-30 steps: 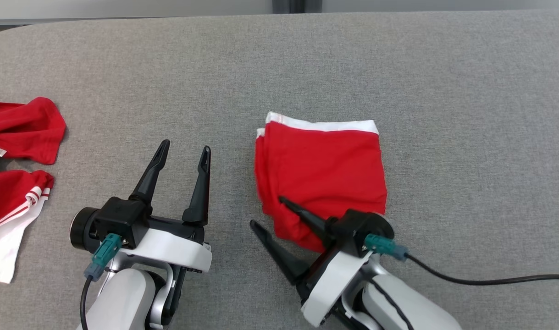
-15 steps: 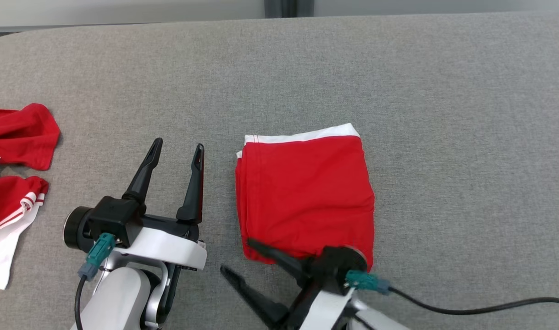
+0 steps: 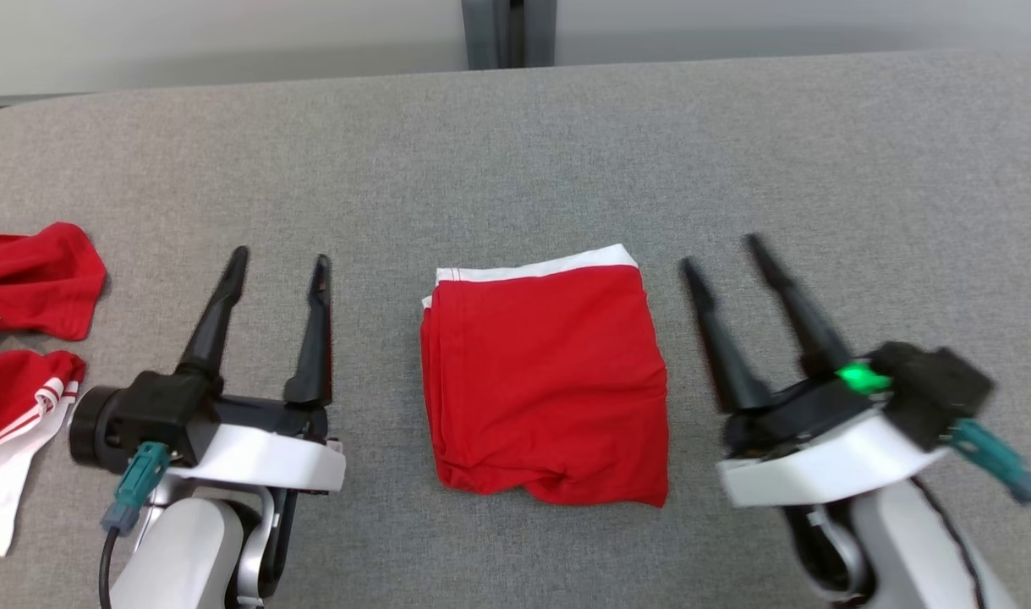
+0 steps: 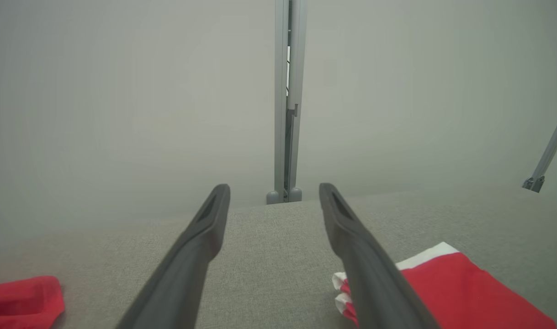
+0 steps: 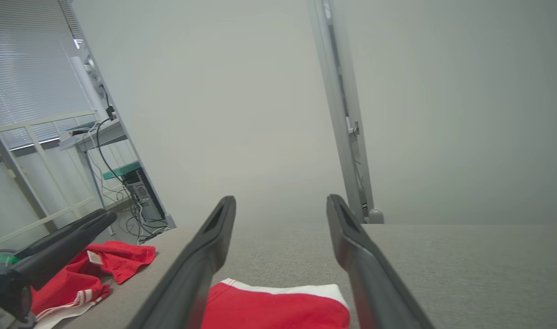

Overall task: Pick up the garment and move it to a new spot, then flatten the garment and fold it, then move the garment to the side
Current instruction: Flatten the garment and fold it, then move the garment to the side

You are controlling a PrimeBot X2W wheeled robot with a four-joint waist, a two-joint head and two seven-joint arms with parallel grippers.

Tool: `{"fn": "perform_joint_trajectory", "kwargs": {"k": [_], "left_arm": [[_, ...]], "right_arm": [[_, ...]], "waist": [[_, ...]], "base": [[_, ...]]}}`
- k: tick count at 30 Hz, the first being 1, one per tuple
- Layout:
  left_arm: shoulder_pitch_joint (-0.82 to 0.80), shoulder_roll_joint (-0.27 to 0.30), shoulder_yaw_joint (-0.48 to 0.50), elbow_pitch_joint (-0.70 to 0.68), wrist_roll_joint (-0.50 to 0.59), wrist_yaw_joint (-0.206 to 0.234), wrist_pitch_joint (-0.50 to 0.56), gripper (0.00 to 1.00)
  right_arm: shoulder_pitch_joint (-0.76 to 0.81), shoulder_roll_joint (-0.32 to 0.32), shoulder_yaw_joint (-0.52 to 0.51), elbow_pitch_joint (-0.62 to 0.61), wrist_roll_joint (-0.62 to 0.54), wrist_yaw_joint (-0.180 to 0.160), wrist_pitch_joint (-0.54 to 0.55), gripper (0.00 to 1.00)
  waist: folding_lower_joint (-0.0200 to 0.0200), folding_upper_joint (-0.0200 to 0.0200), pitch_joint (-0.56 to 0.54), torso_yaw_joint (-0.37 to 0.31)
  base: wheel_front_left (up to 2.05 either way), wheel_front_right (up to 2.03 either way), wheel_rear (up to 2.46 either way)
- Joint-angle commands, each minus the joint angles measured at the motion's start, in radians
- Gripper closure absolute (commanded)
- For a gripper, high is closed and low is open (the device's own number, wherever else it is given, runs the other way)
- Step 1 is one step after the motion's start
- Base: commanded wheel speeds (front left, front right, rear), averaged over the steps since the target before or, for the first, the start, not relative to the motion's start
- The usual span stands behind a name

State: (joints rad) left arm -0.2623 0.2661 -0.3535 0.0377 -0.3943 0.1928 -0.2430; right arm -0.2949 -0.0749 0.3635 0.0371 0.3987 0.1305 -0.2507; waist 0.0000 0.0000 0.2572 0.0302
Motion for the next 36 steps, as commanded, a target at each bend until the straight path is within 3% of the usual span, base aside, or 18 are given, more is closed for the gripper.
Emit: {"fn": "perform_joint_trajectory", "kwargs": {"k": [1,9,17,31,36], "left_arm": [[0.015,0.006,0.010,-0.009,0.007,0.010,-0.006,0.00],[0.085,0.025,0.034,-0.065,0.012,0.044,-0.012,0.00],[0.152,0.047,0.058,-0.085,0.001,0.061,-0.014,0.00],[0.155,0.056,0.034,-0.110,0.012,0.072,0.018,0.00],[0.123,0.049,0.037,-0.111,0.009,0.064,0.007,0.00]], "right_arm": [[0.019,-0.006,-0.043,-0.018,-0.027,0.000,-0.002,0.00],[0.126,0.003,-0.266,-0.051,-0.163,0.000,0.051,0.00],[0.214,0.012,-0.361,-0.063,-0.196,0.000,0.088,0.00],[0.233,0.022,-0.375,-0.070,-0.187,0.000,0.112,0.00],[0.211,0.010,-0.296,-0.026,-0.178,0.000,0.163,0.00]], "waist": [[0.0000,0.0000,-0.009,-0.004],[0.0000,0.0000,-0.051,-0.003],[0.0000,0.0000,-0.083,-0.003],[0.0000,0.0000,-0.087,0.014],[0.0000,0.0000,-0.054,0.070]], "base": [[0.00,0.00,0.00],[0.00,0.00,0.00],[0.00,0.00,0.00],[0.00,0.00,0.00],[0.00,0.00,0.00]]}}
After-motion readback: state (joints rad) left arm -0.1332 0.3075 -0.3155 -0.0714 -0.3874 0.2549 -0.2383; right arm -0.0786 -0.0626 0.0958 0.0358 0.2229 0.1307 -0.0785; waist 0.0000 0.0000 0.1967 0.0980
